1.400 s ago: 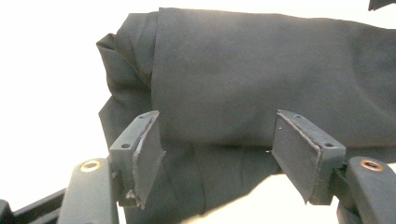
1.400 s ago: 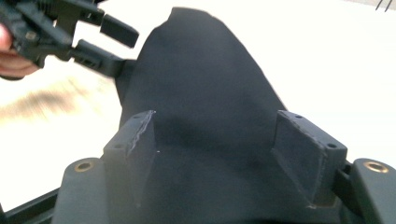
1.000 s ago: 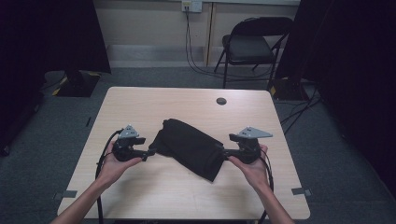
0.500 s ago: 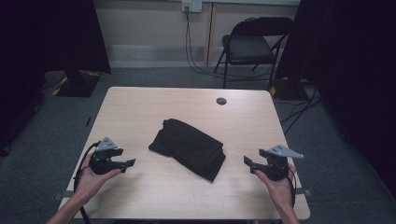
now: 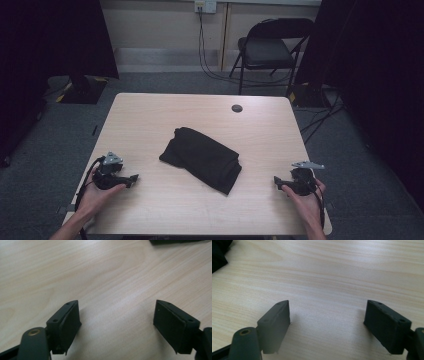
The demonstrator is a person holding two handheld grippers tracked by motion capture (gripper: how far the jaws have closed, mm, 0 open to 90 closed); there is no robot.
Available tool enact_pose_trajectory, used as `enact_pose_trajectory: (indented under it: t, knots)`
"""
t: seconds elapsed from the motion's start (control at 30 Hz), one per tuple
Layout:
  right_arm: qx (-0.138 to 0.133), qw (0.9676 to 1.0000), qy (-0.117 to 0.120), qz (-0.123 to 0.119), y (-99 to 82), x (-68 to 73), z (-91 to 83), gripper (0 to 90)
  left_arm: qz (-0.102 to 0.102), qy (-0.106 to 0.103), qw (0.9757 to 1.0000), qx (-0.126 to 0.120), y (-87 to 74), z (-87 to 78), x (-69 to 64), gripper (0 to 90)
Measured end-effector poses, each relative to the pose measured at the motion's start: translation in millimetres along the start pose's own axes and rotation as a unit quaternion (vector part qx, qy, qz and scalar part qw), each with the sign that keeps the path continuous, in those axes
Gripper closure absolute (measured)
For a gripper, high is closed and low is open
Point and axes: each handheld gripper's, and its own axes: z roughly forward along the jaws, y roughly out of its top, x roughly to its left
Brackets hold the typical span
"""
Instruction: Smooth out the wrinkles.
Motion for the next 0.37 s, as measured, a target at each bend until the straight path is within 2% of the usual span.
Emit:
enact_pose_trajectory:
  t: [0.03,0.1,0.13,0.2,0.37]
  knots:
    - [0.0,1.0,-0.006,-0.005,-0.2,1.1,0.5,19.6,-0.001,0.001,1.0,-0.004,-0.7,0.5,0.4,19.6]
    - [-0.009,0.9997,-0.017,-0.013,-1.9,3.8,2.8,17.8,-0.002,0.004,0.9994,-0.034,-5.7,4.9,0.4,15.8]
    - [-0.009,0.9997,-0.017,-0.013,-1.9,3.8,2.8,17.8,-0.002,0.004,0.9994,-0.034,-5.7,4.9,0.4,14.5]
    - [-0.037,0.9991,-0.015,-0.01,-6.4,1.4,6.1,16.0,-0.004,0.007,0.9994,-0.034,-5.3,5.2,0.0,14.5]
    - [-0.037,0.9991,-0.017,-0.009,-6.3,1.7,6.3,16.0,-0.015,0.017,0.9991,-0.035,-3.4,7.2,-1.2,14.5]
